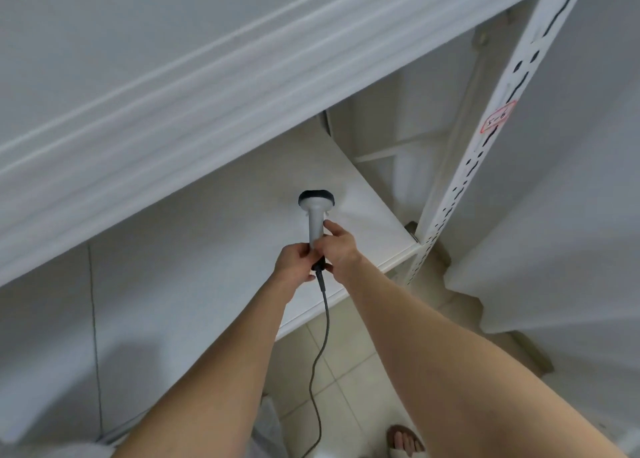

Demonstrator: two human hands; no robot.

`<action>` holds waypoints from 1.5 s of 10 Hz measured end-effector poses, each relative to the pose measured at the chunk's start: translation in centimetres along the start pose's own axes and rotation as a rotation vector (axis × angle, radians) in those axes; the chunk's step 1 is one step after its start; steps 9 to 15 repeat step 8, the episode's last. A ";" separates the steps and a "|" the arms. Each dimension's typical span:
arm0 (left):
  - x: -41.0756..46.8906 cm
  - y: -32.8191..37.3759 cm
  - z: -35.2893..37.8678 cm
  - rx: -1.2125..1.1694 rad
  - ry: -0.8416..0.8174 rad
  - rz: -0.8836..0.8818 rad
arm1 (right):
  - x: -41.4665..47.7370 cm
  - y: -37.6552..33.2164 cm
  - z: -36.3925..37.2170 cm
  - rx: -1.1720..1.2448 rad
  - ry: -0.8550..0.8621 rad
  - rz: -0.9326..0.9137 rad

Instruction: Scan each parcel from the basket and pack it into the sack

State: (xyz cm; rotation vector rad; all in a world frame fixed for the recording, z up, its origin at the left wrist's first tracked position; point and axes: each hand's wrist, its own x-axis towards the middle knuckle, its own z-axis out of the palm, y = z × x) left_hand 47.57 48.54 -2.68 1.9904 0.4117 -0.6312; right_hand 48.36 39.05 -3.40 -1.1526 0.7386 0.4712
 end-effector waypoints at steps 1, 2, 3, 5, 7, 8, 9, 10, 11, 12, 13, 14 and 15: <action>1.2 -1.0 0.4 -0.005 0.005 -0.007 | 1.4 0.7 0.1 0.000 0.021 0.016; 1.8 -1.2 0.4 0.036 0.023 -0.003 | 2.2 1.0 0.5 0.001 0.037 0.013; 2.5 -1.2 0.5 0.043 0.037 -0.012 | 3.2 1.3 1.1 -0.014 0.054 -0.015; 3.2 -1.9 0.6 0.023 0.030 -0.064 | 3.7 2.1 1.3 -0.058 0.042 -0.020; 1.7 -0.9 0.0 0.040 -0.032 -0.107 | 1.3 1.0 1.3 -0.151 0.037 -0.025; 0.6 -0.2 -0.9 0.073 0.009 -0.138 | -1.2 0.5 0.9 -0.149 0.049 -0.020; 0.6 -0.2 -0.9 0.073 0.009 -0.138 | -1.2 0.5 0.9 -0.149 0.049 -0.020; 0.6 -0.2 -0.9 0.073 0.009 -0.138 | -1.2 0.5 0.9 -0.149 0.049 -0.020; 0.6 -0.2 -0.9 0.073 0.009 -0.138 | -1.2 0.5 0.9 -0.149 0.049 -0.020; 0.6 -0.2 -0.9 0.073 0.009 -0.138 | -1.2 0.5 0.9 -0.149 0.049 -0.020; 0.6 -0.2 -0.9 0.073 0.009 -0.138 | -1.2 0.5 0.9 -0.149 0.049 -0.020; 0.6 -0.2 -0.9 0.073 0.009 -0.138 | -1.2 0.5 0.9 -0.149 0.049 -0.020; 0.6 -0.2 -0.9 0.073 0.009 -0.138 | -1.2 0.5 0.9 -0.149 0.049 -0.020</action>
